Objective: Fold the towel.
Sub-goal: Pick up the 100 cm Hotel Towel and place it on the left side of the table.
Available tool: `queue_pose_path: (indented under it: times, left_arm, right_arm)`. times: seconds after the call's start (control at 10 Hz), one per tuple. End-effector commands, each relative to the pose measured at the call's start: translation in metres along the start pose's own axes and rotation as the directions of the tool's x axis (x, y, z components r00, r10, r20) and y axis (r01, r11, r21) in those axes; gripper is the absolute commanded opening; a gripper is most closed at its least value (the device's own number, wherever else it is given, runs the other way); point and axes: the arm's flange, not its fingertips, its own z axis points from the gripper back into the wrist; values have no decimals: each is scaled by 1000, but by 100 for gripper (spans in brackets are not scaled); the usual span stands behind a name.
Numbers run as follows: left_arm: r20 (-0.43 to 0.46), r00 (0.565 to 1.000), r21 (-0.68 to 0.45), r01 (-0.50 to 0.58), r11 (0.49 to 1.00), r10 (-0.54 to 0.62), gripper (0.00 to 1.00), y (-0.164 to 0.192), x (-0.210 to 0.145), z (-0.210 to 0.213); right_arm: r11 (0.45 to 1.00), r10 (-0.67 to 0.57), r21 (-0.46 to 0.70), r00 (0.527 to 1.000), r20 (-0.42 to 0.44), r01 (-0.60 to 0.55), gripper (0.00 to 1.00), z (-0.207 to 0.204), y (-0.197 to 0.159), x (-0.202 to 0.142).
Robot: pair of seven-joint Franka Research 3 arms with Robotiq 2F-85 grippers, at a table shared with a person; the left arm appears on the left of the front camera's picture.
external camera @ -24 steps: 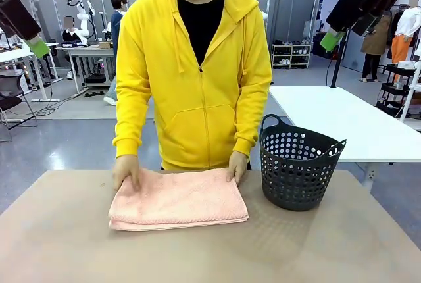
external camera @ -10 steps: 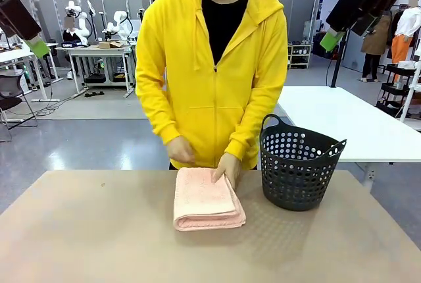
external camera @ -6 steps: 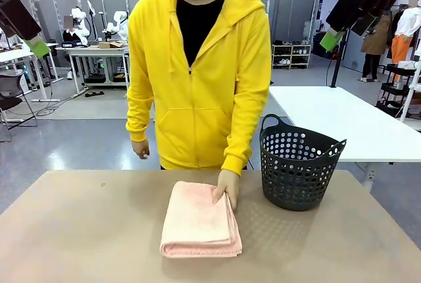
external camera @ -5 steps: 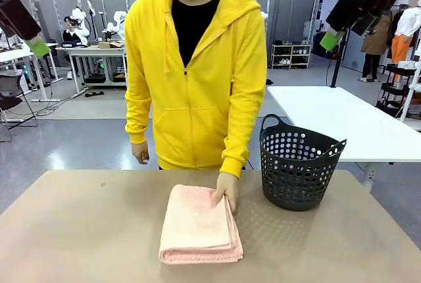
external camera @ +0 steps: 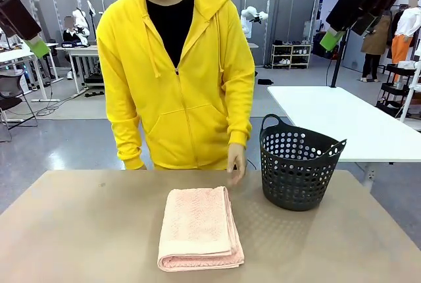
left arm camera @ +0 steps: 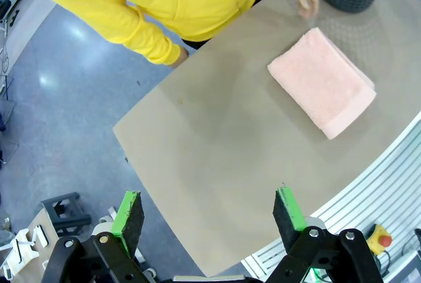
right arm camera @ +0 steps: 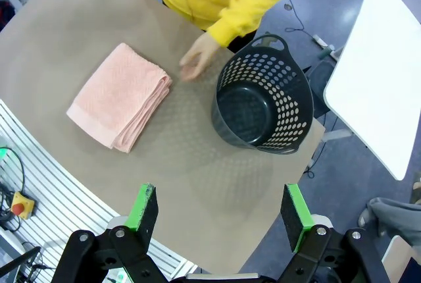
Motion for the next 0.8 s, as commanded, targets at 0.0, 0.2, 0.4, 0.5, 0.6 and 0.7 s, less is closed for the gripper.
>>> queue_pose_path:
  times: [0.0,0.2,0.4,0.5,0.6,0.7]
  left_arm:
    - [-9,1000,-8,5,1000,-5,100,1,0,4]
    - [-9,1000,-8,5,1000,-5,100,1,0,4]
    - [-9,1000,-8,5,1000,-5,100,1,0,4]
    - [-9,1000,-8,5,1000,-5,100,1,0,4]
    - [-9,1000,-8,5,1000,-5,100,1,0,4]
    - [0,1000,0,0,1000,0,100,0,0,0]
  right_arm:
    - [1000,-4,-4,1000,-8,4,94,1,-1,1]
    - [1000,-4,-4,1000,-8,4,94,1,-1,1]
    - [1000,-4,-4,1000,-8,4,94,1,-1,1]
    - [1000,-4,-4,1000,-8,4,94,1,-1,1]
    - [1000,-4,-4,1000,-8,4,94,1,-1,1]
    - [1000,-4,-4,1000,-8,4,94,1,-1,1]
